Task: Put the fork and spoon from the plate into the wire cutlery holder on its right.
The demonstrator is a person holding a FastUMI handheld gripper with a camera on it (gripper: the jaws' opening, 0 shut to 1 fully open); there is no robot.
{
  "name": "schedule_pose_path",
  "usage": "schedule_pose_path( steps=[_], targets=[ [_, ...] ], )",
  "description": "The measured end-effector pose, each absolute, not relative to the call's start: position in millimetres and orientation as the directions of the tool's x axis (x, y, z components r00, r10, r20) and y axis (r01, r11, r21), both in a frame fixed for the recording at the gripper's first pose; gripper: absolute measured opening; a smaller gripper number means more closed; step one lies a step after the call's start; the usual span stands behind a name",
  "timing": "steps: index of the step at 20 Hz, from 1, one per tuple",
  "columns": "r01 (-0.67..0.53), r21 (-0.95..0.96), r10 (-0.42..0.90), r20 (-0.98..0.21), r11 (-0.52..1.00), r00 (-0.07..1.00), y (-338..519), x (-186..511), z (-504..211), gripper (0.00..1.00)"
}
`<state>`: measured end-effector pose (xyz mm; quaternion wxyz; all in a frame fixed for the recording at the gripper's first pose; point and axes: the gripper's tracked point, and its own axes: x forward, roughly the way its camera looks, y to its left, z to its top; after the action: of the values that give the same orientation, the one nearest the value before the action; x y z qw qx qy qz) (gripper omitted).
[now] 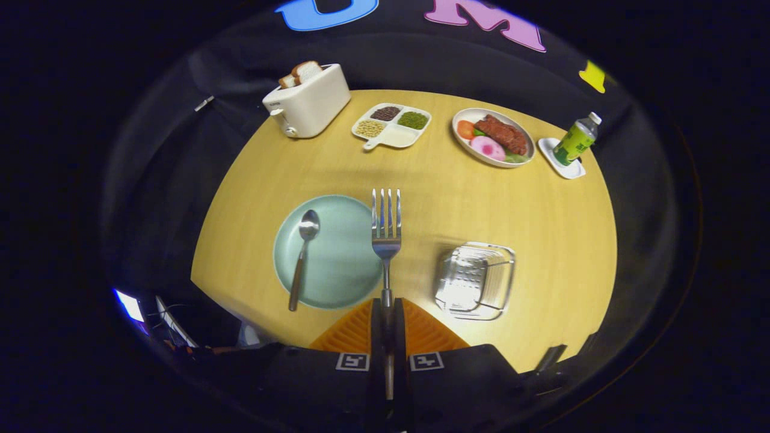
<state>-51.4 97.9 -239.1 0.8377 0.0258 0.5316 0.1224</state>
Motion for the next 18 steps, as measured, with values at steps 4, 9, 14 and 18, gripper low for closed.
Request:
schedule_pose_path(
  steps=[4, 9, 14, 18],
  targets=[
    [-0.252, 0.114, 0.178, -0.952, 0.961, 0.248, 44.2, -72.3, -242.8, 0.09],
    [-0.406, 0.043, 0.061, -0.998, 0.913, 0.031, 17.7, -88.7, -276.2, 0.09],
    [-0.505, -0.004, -0.028, -0.999, 0.863, -0.041, 15.4, -77.9, -286.2, 0.10],
    [-0.492, -0.007, -0.043, -0.997, 0.871, -0.061, 12.3, -73.8, -289.6, 0.11]
  ],
)
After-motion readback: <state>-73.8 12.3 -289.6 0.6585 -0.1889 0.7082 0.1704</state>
